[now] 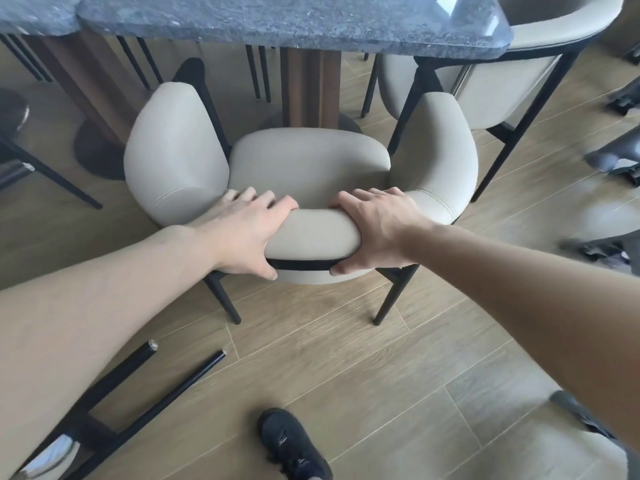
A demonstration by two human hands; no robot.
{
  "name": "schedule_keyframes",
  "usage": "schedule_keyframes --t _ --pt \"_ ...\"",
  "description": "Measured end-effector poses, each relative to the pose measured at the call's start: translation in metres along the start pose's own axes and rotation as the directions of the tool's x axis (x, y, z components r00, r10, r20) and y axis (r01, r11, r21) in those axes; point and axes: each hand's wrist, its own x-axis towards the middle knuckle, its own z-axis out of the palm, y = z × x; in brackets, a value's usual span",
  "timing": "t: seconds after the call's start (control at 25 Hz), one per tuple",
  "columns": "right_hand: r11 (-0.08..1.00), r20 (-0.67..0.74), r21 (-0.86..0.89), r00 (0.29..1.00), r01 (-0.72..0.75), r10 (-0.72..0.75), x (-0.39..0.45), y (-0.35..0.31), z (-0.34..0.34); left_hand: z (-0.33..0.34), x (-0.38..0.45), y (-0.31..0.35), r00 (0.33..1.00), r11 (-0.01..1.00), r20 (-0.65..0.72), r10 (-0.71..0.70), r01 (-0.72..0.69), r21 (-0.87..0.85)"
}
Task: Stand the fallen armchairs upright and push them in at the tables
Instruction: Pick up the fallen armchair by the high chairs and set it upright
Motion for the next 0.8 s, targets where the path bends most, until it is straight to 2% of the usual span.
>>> schedule_keyframes --t 0.12,0.2,0.32,0.48,0.8 --pt "0.999 -0.028 -0.039 1.0 0.009 -0.01 -0.001 -0.001 -0.005 -0.012 0.007 -0.015 0.993 0.995 0.063 0.096 -0.098 0.021" --pt "0.998 -0.016 -0.059 1.0 0.02 -0.021 0.0 -0.003 -0.008 -0.016 0.008 -0.025 0.982 0.989 0.118 0.15 -0.148 -0.024" --pt "0.997 0.008 -0.073 0.999 0.037 -0.037 0.002 -0.005 -0.009 -0.012 0.008 -0.032 0.976 0.977 0.081 0.202 -0.194 -0.093" --pt "0.996 0.009 -0.085 0.999 0.032 -0.031 0.003 -0.008 -0.008 -0.006 0.01 -0.034 0.985 0.982 0.015 0.169 -0.168 -0.085" --pt "0.991 0.052 -0.132 0.998 0.027 -0.021 0.008 -0.01 -0.01 -0.002 0.009 -0.038 0.978 0.975 0.062 0.2 -0.192 -0.11"
